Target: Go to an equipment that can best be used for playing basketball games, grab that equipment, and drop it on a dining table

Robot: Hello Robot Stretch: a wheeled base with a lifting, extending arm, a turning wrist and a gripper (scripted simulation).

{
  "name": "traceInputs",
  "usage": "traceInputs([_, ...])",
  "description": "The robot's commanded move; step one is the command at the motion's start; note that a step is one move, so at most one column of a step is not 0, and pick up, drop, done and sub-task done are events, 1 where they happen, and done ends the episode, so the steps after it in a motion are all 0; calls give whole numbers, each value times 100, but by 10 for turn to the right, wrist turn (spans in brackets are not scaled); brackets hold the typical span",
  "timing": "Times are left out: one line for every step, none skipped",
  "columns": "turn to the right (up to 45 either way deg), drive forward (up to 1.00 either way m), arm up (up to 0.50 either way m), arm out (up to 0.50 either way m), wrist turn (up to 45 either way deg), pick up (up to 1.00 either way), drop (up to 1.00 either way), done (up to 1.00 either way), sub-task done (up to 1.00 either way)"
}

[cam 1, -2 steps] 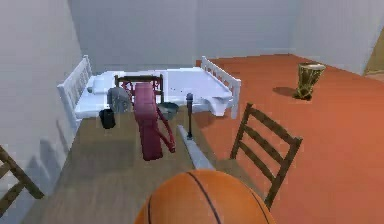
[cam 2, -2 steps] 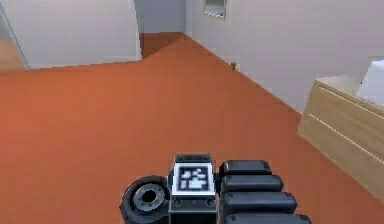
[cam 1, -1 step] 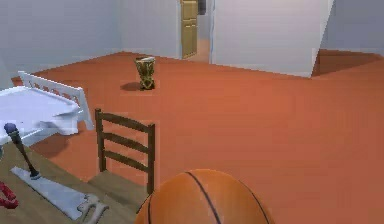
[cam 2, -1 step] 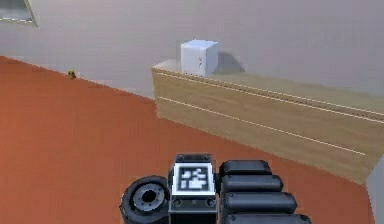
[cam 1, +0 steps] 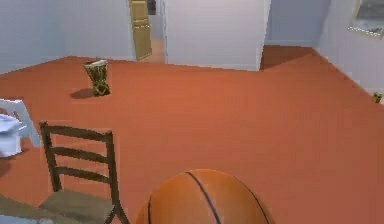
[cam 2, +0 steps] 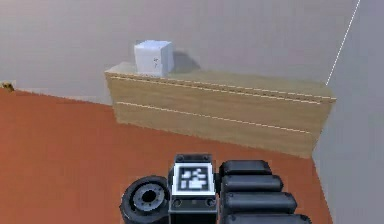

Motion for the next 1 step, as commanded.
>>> traceInputs([-450,0,0,0,0,0,0,0,0])
